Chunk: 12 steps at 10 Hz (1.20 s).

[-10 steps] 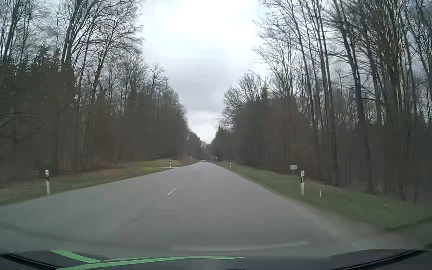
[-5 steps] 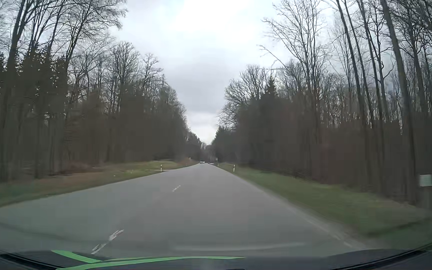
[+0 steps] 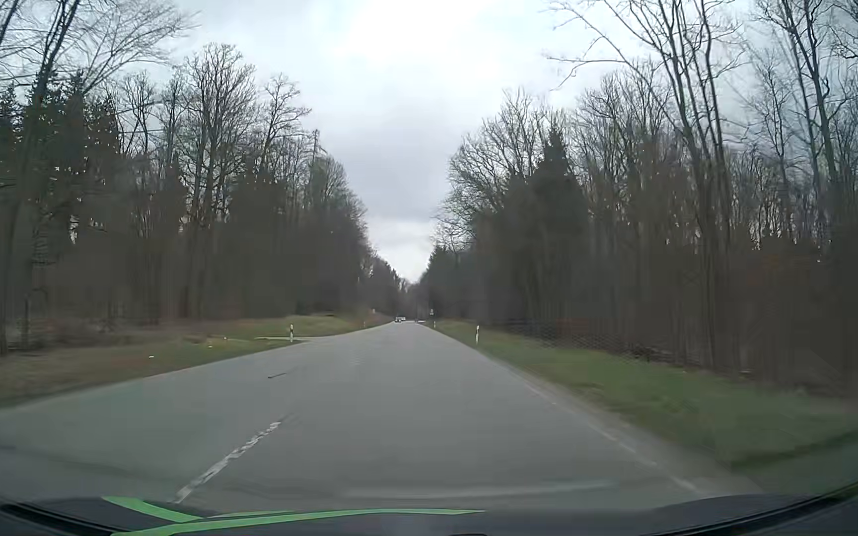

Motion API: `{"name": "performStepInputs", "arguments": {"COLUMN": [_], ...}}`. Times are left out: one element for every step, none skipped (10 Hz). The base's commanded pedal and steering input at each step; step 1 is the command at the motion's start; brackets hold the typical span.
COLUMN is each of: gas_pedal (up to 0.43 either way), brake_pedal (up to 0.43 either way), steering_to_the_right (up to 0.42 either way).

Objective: Follow the waypoints while adhering to traffic rules and regulations

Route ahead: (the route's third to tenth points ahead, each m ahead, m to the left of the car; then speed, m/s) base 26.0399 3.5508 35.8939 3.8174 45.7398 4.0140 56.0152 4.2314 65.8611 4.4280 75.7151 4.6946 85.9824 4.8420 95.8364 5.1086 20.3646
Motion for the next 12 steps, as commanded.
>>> {"name": "performStepInputs", "arguments": {"gas_pedal": [0.209,0.209,0.209,0.209,0.209,0.209,0.209,0.209,0.209,0.209,0.209,0.209], "brake_pedal": [0.000,0.000,0.000,0.000,0.000,0.000,0.000,0.000,0.000,0.000,0.000,0.000], "steering_to_the_right": [0.000,0.000,0.000,0.000,0.000,0.000,0.000,0.000,0.000,0.000,0.000,0.000]}}
